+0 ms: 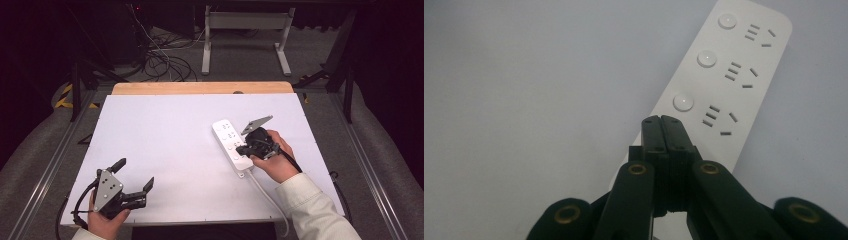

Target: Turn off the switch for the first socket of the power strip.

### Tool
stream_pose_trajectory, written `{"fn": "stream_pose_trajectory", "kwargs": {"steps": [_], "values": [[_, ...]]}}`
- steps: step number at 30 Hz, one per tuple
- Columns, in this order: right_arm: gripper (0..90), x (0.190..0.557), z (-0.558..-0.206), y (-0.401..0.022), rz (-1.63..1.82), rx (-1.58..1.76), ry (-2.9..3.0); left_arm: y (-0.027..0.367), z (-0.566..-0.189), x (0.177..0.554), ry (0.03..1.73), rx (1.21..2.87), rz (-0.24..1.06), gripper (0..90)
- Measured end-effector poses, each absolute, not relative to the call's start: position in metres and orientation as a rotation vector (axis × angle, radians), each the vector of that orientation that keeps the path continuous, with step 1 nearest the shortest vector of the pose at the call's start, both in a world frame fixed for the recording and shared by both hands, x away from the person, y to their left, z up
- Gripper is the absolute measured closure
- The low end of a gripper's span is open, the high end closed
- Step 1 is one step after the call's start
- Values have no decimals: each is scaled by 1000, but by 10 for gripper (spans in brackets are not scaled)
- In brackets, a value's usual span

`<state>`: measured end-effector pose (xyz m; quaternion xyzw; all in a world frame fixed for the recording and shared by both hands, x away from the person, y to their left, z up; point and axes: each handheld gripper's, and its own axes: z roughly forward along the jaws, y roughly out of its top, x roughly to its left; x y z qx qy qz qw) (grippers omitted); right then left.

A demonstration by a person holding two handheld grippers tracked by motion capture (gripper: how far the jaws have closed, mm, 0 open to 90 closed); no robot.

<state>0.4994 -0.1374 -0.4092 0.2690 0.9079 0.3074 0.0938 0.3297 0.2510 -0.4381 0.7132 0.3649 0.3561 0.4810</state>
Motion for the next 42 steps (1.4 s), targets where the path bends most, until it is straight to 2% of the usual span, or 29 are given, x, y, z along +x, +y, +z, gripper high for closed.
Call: {"fn": "stream_pose_trajectory", "kwargs": {"steps": [21,42], "values": [[900,508,-432,-125,825,813,2731,251,-438,329,887,1739,868,42],[900,507,-437,-124,813,821,2724,251,-438,329,889,1739,869,42]]}}
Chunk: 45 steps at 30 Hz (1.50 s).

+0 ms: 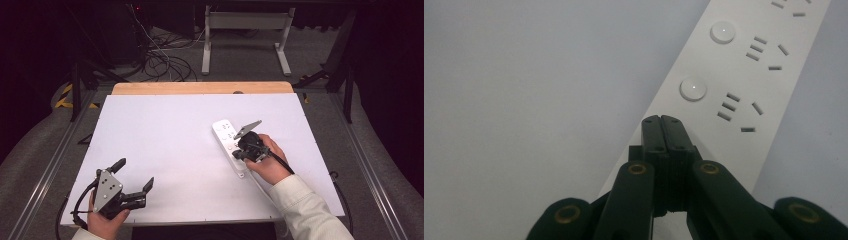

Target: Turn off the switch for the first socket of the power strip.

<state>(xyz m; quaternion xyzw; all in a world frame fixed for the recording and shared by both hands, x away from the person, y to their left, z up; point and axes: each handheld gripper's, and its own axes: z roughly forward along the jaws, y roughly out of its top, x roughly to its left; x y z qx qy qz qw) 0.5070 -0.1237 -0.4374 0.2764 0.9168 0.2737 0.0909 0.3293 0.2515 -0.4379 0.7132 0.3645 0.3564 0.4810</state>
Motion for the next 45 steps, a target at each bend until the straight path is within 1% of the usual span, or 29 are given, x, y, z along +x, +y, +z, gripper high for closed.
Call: {"fn": "stream_pose_trajectory", "kwargs": {"steps": [45], "values": [[900,504,-441,-122,794,848,2707,252,-438,329,889,1738,865,42]]}}
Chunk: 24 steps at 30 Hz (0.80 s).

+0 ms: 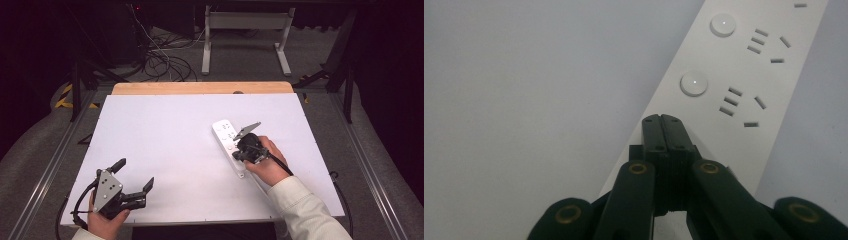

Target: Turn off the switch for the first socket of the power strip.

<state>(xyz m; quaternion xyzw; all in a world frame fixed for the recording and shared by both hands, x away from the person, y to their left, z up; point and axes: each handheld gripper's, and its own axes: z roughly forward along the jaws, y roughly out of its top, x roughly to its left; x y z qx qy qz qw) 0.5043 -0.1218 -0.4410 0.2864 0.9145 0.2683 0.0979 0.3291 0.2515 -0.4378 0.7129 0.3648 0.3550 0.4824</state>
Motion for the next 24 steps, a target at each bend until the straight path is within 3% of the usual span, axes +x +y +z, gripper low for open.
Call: {"fn": "stream_pose_trajectory", "kwargs": {"steps": [7,14,24], "values": [[900,504,-440,-122,790,838,2705,252,-438,329,889,1736,867,42],[900,490,-409,-129,978,788,2618,252,-438,330,889,1739,859,43],[900,483,-397,-127,1001,751,2598,252,-438,330,890,1737,861,42]]}}
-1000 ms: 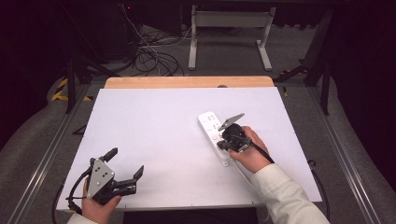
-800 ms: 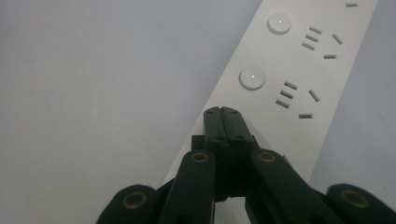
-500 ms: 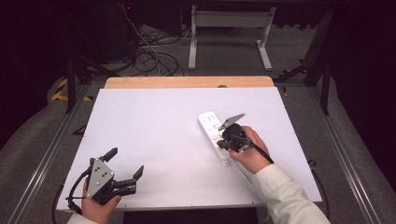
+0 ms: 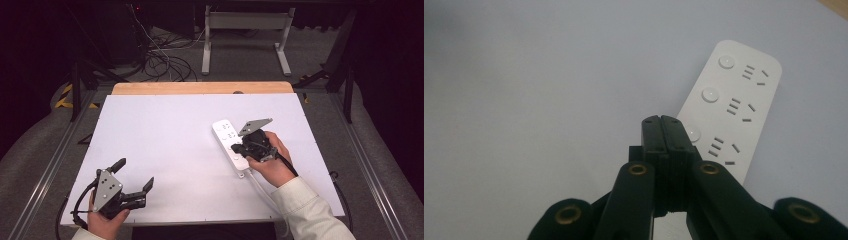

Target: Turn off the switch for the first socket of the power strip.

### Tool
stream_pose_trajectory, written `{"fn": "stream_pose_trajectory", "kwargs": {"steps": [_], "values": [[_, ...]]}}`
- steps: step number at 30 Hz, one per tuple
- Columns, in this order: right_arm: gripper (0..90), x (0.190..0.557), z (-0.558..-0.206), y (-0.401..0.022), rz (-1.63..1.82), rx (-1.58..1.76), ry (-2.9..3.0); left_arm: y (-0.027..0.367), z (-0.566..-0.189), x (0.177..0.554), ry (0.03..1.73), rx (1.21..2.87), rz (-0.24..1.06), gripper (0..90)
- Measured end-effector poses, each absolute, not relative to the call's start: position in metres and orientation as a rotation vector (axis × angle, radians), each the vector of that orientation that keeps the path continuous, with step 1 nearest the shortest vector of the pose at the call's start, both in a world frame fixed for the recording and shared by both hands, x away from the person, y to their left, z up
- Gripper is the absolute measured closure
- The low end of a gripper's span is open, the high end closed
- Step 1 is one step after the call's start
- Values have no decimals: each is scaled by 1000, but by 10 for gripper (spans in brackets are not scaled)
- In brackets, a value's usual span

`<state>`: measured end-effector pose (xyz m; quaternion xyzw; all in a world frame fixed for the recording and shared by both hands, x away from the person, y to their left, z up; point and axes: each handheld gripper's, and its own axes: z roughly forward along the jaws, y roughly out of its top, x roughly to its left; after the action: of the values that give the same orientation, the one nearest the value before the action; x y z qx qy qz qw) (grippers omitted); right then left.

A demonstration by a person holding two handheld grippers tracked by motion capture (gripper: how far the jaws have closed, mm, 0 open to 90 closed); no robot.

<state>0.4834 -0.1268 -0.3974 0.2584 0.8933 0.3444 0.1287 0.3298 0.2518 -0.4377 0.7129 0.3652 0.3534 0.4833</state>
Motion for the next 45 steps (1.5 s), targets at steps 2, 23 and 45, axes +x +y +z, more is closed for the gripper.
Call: {"fn": "stream_pose_trajectory", "kwargs": {"steps": [2,23,45], "values": [[900,483,-396,-126,1010,747,2593,252,-438,330,891,1733,864,42],[485,474,-381,-135,1155,673,2512,252,-437,329,891,1734,862,42],[276,435,-367,-189,1354,707,2318,252,-437,329,898,1728,859,42]]}}
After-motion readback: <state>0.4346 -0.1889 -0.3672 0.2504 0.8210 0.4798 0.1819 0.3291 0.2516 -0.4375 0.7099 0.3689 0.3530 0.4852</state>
